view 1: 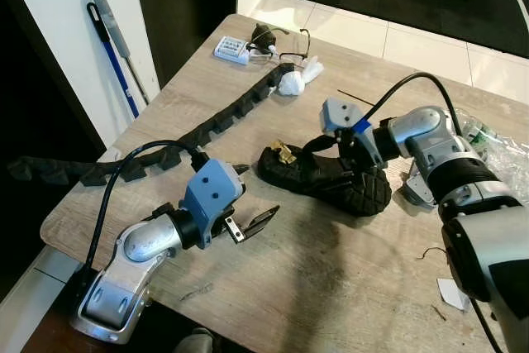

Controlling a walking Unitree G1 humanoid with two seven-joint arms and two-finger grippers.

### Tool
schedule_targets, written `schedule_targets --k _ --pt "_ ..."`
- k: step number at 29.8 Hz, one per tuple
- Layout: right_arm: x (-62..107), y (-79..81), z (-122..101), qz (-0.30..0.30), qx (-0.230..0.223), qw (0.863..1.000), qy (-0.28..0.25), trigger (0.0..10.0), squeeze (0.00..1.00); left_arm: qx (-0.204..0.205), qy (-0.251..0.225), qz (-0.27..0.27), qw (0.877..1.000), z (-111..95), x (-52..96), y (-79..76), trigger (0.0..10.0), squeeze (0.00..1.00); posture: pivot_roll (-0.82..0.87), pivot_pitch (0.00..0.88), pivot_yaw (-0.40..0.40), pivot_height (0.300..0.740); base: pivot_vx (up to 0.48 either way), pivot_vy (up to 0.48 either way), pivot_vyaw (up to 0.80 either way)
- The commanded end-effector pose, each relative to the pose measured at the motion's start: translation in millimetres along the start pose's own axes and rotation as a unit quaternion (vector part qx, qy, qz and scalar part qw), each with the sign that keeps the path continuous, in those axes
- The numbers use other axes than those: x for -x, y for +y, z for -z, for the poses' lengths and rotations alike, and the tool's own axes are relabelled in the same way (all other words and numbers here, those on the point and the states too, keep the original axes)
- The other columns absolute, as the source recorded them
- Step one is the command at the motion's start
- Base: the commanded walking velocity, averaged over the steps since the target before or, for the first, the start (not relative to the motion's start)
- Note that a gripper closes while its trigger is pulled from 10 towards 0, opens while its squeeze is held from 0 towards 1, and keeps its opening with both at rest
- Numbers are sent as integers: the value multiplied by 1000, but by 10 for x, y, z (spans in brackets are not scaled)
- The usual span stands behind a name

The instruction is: Picking trash to rubbish bin

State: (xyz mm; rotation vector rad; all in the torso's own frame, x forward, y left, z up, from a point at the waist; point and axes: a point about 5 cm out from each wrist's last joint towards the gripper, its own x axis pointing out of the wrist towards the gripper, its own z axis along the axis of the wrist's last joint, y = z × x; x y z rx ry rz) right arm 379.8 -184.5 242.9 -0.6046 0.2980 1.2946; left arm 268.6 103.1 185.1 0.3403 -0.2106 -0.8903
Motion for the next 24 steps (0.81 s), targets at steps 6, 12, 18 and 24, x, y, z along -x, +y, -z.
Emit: schedule_targets --k 6,12,18,24 --pt "143 -16 -46 -3 -4 1000 -29 10000 0 2 2 12 1000 10 -10 -43 10000 0 65 231 -34 740 0 0 0" --pt "109 29 -9 -35 -5 999 -14 10000 0 1 2 15 1000 13 -18 -42 10000 0 64 225 -35 740 0 0 0" --pt "2 81 115 -43 30 997 57 10000 0 0 3 20 1000 6 -20 -47 10000 0 70 226 -37 740 0 0 0" --pt "5 75 122 -38 32 996 69 10000 0 0 3 24 1000 2 -18 -53 10000 0 69 223 -35 740 0 0 0"
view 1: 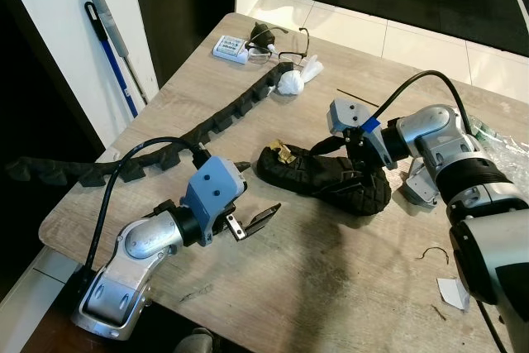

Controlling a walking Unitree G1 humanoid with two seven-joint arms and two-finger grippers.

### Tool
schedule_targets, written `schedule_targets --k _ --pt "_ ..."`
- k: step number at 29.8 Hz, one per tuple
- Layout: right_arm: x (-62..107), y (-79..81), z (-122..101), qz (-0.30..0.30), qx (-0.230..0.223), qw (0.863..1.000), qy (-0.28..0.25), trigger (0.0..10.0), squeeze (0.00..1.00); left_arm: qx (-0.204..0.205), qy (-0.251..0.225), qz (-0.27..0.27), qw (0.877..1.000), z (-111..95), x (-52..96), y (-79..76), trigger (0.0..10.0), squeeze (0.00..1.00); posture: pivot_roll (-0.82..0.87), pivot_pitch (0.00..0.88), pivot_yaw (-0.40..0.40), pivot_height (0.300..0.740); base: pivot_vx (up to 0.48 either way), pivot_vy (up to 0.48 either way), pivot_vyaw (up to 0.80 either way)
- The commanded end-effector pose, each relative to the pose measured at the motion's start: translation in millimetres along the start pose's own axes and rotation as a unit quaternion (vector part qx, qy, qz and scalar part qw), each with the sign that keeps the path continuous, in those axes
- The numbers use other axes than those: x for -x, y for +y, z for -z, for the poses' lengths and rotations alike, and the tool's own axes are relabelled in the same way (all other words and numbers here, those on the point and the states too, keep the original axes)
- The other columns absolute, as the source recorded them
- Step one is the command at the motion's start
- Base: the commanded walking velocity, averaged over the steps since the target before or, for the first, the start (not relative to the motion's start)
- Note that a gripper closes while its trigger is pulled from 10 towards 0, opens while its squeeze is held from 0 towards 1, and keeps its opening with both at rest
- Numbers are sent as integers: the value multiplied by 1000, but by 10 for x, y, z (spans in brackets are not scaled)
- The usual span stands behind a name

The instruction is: Picking trash to rubbish bin

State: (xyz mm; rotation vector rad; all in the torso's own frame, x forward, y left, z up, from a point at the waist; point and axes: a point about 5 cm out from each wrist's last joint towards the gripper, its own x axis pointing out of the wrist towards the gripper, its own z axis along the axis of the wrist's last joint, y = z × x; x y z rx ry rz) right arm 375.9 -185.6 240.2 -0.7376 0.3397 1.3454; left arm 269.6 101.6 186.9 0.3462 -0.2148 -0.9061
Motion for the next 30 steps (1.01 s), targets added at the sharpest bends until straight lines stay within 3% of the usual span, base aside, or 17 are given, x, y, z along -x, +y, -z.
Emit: schedule_targets --k 1,7,17,30 --pt "-12 41 94 -9 -12 1000 22 10000 0 3 5 16 1000 18 -1 -59 10000 0 69 223 -35 740 0 0 0" --pt "-29 79 186 -17 -11 998 59 10000 0 4 4 21 1000 19 -20 -66 10000 0 68 223 -30 740 0 0 0" --pt "49 19 56 -10 -12 1000 19 10000 0 4 5 24 1000 22 -15 -63 10000 0 68 225 -26 740 0 0 0" --pt "141 0 41 -9 -12 999 33 10000 0 5 7 28 1000 26 -11 -76 10000 0 67 229 -26 740 0 0 0"
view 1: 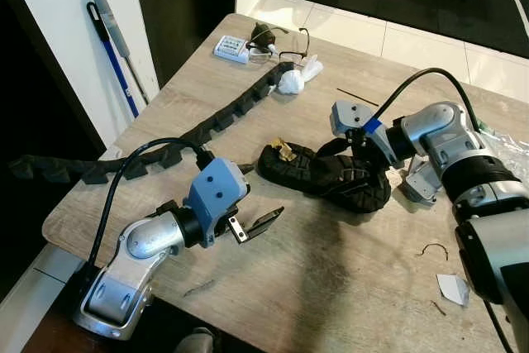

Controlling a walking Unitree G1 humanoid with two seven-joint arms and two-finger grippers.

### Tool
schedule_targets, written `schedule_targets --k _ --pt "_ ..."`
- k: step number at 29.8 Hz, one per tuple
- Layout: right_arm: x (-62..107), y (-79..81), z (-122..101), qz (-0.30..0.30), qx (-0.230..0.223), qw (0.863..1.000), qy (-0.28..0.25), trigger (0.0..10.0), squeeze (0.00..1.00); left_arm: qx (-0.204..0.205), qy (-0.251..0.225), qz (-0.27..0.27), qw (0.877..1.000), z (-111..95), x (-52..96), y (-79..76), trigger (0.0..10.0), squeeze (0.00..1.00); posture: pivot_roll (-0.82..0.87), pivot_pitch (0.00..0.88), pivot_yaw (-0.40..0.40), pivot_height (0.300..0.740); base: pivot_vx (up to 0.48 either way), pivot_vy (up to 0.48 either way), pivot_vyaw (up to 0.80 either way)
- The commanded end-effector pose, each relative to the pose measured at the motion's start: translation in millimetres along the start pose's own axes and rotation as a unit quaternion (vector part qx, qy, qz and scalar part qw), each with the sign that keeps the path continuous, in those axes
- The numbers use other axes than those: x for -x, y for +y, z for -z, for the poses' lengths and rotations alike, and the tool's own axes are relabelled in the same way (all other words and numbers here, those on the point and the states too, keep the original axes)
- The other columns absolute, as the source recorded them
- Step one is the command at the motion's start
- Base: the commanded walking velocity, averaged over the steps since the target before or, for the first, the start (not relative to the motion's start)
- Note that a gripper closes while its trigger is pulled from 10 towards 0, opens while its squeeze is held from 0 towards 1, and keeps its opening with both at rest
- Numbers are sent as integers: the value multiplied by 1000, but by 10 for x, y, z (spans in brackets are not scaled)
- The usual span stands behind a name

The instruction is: Picking trash to rubbish bin

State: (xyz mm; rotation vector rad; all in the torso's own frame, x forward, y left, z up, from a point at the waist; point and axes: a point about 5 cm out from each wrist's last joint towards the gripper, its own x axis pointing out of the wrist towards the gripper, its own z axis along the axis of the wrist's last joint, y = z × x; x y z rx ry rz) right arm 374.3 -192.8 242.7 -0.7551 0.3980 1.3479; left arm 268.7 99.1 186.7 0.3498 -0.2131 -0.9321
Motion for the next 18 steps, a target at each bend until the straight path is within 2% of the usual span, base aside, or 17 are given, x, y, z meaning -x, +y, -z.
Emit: schedule_targets --k 1,10,11,12,13,14,15,16,18 --pt "87 -9 11 4 -3 1000 9 10000 0 5 8 16 1000 33 5 -54 10000 0 67 229 -26 740 0 0 0" --pt "142 -30 19 19 11 999 42 10000 0 5 9 17 1000 38 0 -61 10000 0 65 230 -27 740 0 0 0" --pt "150 -47 13 35 8 999 37 10000 110 5 9 17 1000 37 0 -60 10000 0 65 230 -27 740 0 0 0" --pt "150 -47 13 35 8 999 37 10000 110 5 9 17 1000 37 0 -60 10000 0 65 230 -27 740 0 0 0" --pt "152 -52 12 39 8 999 37 10000 369 5 9 17 1000 37 1 -60 10000 0 65 230 -27 740 0 0 0" --pt "153 -60 4 43 8 998 37 10000 714 5 9 17 1000 38 2 -59 10000 0 65 230 -27 740 0 0 0" --pt "153 -60 4 43 8 998 37 10000 714 5 9 17 1000 38 2 -59 10000 0 65 230 -27 740 0 0 0" --pt "153 -70 -7 48 8 998 35 10000 1000 5 10 17 1000 38 3 -59 10000 0 65 230 -27 740 0 0 0" --pt "150 -83 -22 54 6 998 33 10000 1000 5 10 17 1000 40 3 -58 10000 0 66 229 -28 740 0 0 0"
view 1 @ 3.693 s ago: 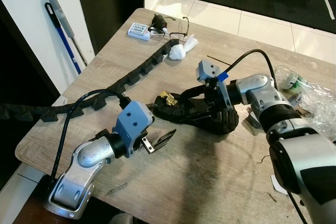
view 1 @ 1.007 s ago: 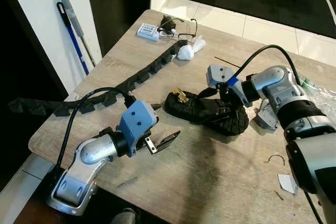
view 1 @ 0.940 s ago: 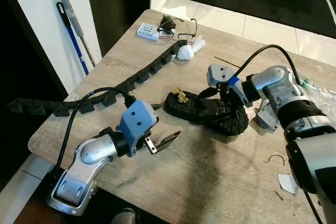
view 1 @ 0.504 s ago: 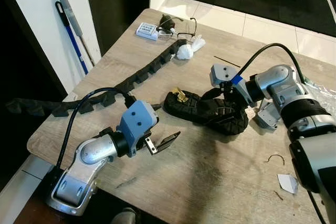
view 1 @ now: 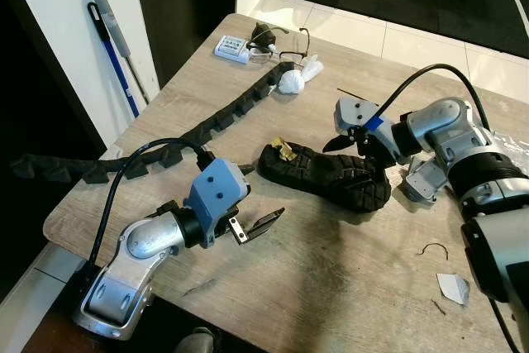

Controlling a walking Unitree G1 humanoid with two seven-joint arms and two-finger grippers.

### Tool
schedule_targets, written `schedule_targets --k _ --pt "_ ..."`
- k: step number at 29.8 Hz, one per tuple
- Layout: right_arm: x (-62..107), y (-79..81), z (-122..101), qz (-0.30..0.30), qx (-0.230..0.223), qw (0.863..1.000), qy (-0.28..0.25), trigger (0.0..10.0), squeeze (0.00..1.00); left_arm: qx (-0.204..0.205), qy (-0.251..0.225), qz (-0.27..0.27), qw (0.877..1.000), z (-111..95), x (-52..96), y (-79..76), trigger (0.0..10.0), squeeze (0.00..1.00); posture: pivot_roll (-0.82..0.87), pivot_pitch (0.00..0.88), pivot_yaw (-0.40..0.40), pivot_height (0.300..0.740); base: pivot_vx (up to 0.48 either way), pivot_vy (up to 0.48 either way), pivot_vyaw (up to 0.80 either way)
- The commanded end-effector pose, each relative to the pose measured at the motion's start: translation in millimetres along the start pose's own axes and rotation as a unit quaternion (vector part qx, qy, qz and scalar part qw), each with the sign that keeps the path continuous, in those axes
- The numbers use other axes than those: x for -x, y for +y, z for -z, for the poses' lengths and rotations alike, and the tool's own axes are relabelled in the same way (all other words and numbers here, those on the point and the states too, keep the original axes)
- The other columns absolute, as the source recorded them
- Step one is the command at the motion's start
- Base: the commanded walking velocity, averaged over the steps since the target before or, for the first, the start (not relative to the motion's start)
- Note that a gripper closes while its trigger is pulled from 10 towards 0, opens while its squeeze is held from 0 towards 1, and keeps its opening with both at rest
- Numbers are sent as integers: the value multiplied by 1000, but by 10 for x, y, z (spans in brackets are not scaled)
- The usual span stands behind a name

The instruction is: Picking trash to rubbish bin

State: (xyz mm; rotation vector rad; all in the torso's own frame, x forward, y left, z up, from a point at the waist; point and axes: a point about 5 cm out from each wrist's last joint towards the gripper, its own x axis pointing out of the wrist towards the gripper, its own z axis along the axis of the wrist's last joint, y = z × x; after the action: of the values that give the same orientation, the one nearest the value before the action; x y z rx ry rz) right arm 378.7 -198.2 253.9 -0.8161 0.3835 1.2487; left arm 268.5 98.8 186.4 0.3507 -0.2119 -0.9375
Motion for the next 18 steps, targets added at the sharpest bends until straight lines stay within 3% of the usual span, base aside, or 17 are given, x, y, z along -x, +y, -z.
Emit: schedule_targets --k 1,6,7,9,10,12,13,18 --pt "43 -16 11 8 -4 1000 9 10000 1000 5 10 14 1000 39 3 -54 10000 0 66 229 -28 740 0 0 0" --pt "19 -30 -15 23 10 1000 2 10000 1000 5 10 14 1000 41 1 -55 10000 0 66 230 -28 740 0 0 0" --pt "15 -39 -22 32 14 999 0 10000 514 5 10 14 1000 41 1 -54 10000 0 66 230 -28 740 0 0 0" --pt "10 -49 -25 43 17 999 1 10000 514 4 10 14 1000 40 0 -53 10000 0 66 230 -28 740 0 0 0" --pt "5 -58 -31 51 12 999 -6 6863 0 4 10 14 1000 40 -1 -52 10000 0 66 230 -28 740 0 0 0" --pt "2 -62 -34 54 8 998 -10 6863 0 3 10 14 1000 39 -1 -52 10000 0 66 230 -28 740 0 0 0" --pt "-10 -65 -48 52 -1 998 -20 0 0 3 10 14 1000 38 -3 -51 10000 0 67 229 -26 740 0 0 0" --pt "-18 -71 -70 53 2 998 -26 0 0 3 10 14 1000 37 -6 -51 10000 0 67 228 -28 740 0 0 0"
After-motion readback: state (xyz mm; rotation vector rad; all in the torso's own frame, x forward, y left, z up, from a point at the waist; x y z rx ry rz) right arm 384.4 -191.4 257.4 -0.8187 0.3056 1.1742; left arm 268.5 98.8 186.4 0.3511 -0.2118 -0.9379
